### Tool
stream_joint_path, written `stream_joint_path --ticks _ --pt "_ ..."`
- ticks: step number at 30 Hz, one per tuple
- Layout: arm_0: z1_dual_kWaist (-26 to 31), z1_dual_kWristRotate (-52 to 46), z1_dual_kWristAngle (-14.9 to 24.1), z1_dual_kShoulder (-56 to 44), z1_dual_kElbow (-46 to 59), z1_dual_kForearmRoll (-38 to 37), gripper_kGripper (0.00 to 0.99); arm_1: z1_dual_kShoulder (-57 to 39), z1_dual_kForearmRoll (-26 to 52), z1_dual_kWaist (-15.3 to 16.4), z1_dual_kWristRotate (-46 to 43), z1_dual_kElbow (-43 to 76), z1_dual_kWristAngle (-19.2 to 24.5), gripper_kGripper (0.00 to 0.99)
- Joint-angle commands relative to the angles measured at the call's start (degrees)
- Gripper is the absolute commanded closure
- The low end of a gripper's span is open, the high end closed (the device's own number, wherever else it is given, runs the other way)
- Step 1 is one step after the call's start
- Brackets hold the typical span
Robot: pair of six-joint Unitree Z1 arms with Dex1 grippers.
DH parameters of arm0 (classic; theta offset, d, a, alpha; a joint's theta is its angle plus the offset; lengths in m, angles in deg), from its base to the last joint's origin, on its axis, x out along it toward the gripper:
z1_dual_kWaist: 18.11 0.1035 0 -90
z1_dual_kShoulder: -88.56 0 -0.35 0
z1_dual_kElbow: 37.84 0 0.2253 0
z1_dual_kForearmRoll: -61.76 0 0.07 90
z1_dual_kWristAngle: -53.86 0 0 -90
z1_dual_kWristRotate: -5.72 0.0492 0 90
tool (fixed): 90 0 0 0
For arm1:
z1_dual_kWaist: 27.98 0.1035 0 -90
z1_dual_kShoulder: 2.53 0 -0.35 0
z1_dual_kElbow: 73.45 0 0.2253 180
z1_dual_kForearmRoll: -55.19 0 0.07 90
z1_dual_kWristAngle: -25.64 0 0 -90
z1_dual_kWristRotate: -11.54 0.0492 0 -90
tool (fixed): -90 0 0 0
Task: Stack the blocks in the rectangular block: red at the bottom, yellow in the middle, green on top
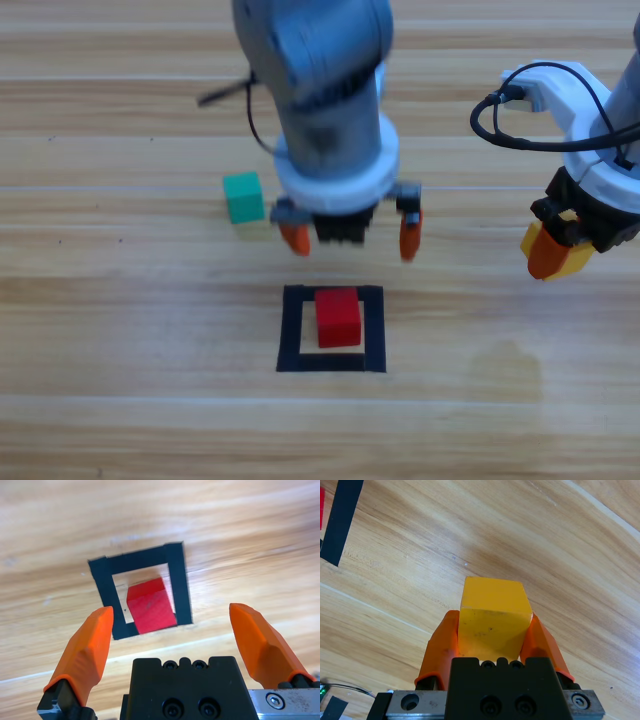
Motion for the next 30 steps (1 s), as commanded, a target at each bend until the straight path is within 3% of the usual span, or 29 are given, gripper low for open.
stream_joint_path --ticks 1,7,13,17,21,24,30 --pt "6.42 5.43 1.67 -7.46 -2.43 3.19 0.000 -2.44 1.82 -1.56 0.29 0.65 -1.33 0.990" --pt "17.93 15.01 0.35 -12.38 1.70 3.19 0.000 -2.80 -2.31 0.20 0.29 -3.39 -3.35 0.990" --pt "28.21 23.27 -3.69 -12.73 1.88 3.02 0.000 -0.77 -2.66 3.10 1.52 -6.47 -3.62 0.990" --pt "29.27 23.98 -3.60 -9.04 -1.46 4.25 0.000 3.97 -2.75 3.98 4.24 -10.77 -3.97 0.990" --pt "29.27 23.45 -3.52 -4.38 -8.32 9.26 0.000 9.42 -4.24 7.32 8.20 -14.82 -4.58 0.990" --pt "29.27 22.75 -3.60 -3.15 -10.60 11.10 0.000 11.97 -6.00 8.37 9.34 -20.44 -0.54 0.990" --pt "29.27 21.87 -3.96 1.59 -15.35 14.18 0.000 15.31 -10.31 10.13 14.79 -26.15 -3.09 0.990"
